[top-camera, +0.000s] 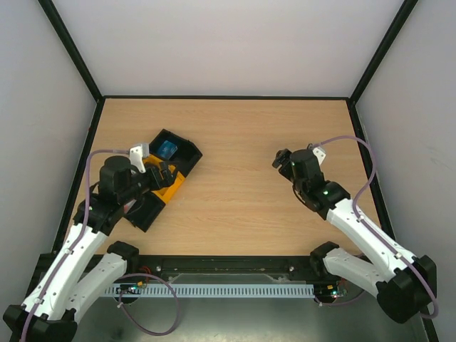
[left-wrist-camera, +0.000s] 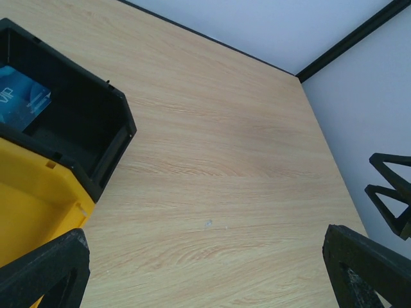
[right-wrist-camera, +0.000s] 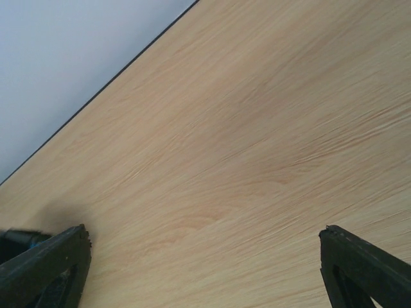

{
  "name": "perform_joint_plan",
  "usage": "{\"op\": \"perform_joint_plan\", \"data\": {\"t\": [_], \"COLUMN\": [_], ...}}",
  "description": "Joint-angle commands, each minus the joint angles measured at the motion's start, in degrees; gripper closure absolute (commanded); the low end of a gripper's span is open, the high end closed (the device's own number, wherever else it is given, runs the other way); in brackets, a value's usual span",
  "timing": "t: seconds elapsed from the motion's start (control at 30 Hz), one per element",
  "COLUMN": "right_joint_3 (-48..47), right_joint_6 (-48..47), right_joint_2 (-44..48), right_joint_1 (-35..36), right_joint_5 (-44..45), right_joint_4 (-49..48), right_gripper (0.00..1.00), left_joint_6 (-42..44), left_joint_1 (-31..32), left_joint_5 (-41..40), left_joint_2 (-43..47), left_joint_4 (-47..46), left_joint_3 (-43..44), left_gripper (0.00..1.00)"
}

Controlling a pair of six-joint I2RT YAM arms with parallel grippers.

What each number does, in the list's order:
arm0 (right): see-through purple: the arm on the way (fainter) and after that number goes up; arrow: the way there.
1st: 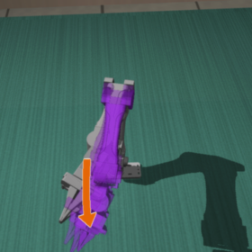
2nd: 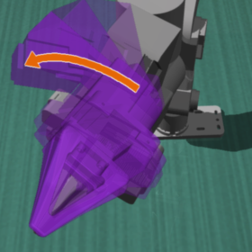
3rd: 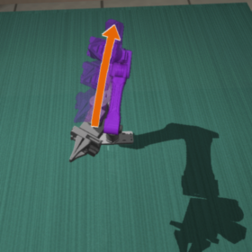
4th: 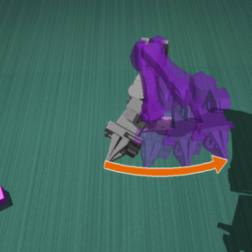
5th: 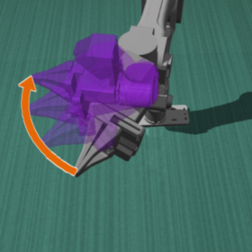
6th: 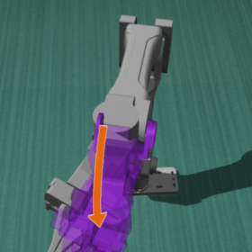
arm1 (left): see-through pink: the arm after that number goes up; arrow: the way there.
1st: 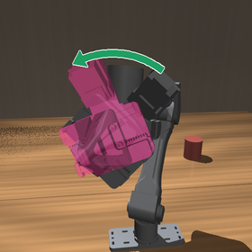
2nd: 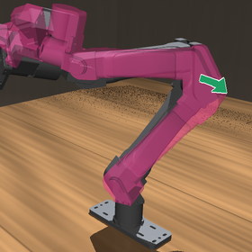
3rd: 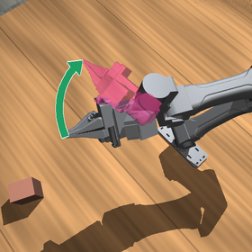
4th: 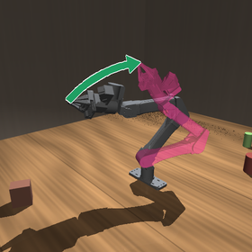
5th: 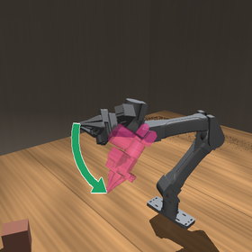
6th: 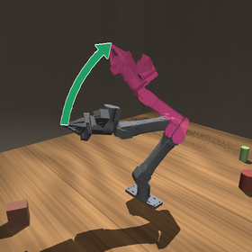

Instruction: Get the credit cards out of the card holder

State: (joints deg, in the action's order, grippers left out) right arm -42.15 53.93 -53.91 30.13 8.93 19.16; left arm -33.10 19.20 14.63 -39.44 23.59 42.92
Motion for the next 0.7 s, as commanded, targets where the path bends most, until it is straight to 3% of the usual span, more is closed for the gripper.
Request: {"op": "perform_joint_plan", "data": {"t": [0.0, 0.4, 0.67], "right_joint_3": [0.2, 6.0, 14.8], "right_joint_6": [2.6, 13.0, 11.6], "right_joint_2": [-2.4, -3.5, 0.0], "right_joint_1": [-3.2, -20.7, -35.1], "right_joint_5": [8.3, 10.7, 7.7], "right_joint_4": [3.7, 15.7, 13.5], "right_gripper": [0.06, 0.06, 0.07], "left_joint_6": [-1.6, 0.1, 0.0], "left_joint_1": [-0.3, -0.3, -0.3], "left_joint_5": [-1.2, -2.9, -2.1], "left_joint_2": [0.8, 2.5, 3.3], "left_joint_4": [-1.1, 0.7, 0.6], "left_joint_3": [-1.6, -2.1, -2.1], "left_gripper": [0.0, 0.0, 0.0]}}
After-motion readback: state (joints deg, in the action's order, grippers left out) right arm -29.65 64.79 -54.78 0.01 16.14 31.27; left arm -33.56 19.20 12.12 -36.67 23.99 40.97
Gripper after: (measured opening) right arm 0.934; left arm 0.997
